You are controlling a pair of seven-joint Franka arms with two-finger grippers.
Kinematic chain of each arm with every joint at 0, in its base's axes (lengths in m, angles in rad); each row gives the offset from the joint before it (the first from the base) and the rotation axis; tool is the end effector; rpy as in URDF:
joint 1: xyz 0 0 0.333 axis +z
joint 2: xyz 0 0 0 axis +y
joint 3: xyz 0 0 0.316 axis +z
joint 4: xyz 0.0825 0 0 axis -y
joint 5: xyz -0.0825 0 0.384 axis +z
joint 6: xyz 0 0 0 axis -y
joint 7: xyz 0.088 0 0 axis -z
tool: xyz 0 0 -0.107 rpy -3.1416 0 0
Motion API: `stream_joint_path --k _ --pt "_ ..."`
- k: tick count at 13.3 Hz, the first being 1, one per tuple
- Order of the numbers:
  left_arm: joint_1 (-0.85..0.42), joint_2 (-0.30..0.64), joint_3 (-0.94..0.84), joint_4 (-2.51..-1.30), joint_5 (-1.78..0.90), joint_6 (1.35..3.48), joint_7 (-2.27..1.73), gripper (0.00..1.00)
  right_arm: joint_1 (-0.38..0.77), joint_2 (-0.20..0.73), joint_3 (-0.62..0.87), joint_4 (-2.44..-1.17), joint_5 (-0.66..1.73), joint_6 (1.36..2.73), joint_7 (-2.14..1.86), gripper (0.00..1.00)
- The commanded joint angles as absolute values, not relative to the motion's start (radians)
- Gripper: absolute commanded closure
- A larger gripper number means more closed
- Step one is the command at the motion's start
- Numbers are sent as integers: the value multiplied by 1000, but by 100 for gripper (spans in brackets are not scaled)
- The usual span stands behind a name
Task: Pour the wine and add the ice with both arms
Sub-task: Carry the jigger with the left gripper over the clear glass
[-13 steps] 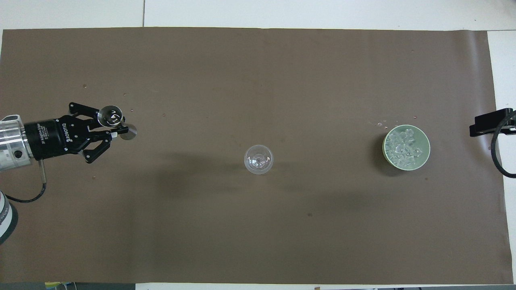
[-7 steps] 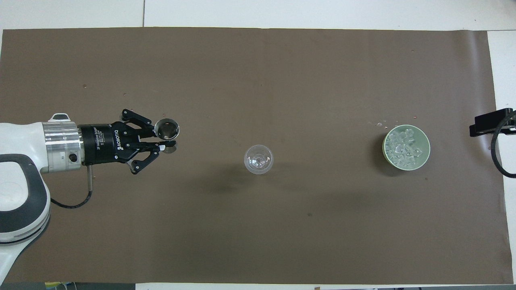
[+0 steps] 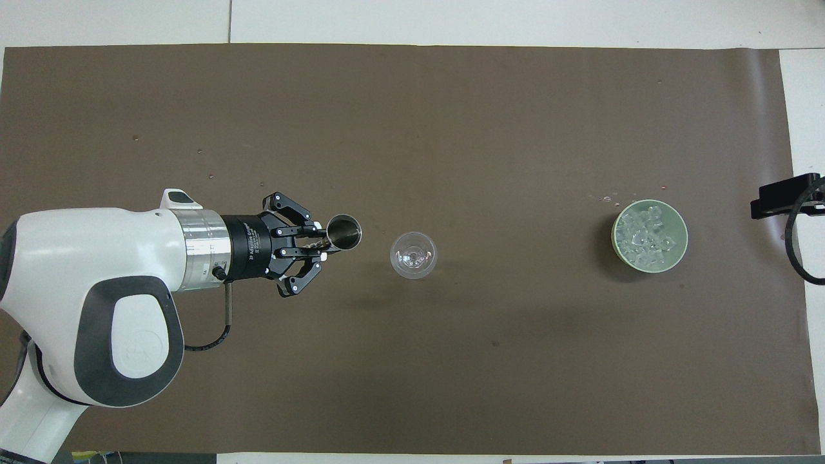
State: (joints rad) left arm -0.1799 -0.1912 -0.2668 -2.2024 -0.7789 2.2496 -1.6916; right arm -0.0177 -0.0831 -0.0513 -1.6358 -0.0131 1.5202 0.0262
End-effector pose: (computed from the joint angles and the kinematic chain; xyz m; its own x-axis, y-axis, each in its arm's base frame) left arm 0.4571 -0.2468 0.4894 -0.0772 0.7937 -0.6033 0.9939 0.1087 0.0159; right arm 0.5215 -0.0387 0.6343 0.9949 -0.0954 -0.0324 -0.0951 -0.9954 0.0097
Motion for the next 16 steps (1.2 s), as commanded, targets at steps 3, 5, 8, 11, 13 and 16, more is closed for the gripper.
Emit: stream_joint_path --k 3,5,8,11,13,16 --pt "-244 -147 -298 -2172 -632 2370 -1842 100 -29 -97 -48 -1651 -9 1526 5 0" --pt "-285 -77 -298 -2110 -530 2368 -1911 100 -29 -97 -46 -1651 -9 1526 5 0" --pt "-322 -61 -298 -2100 -407 2349 -1967 100 -29 -97 -46 -1651 -9 1526 3 0" --pt "-334 -61 -298 -2074 -296 2266 -1970 100 -29 -97 -48 -1651 -9 1526 5 0" --pt "-348 -61 -298 -2049 -250 2221 -1971 100 -29 -97 -46 -1651 -9 1526 5 0" --pt "-380 -60 -298 -2037 -140 2206 -2035 100 -29 -97 -46 -1651 -9 1526 5 0"
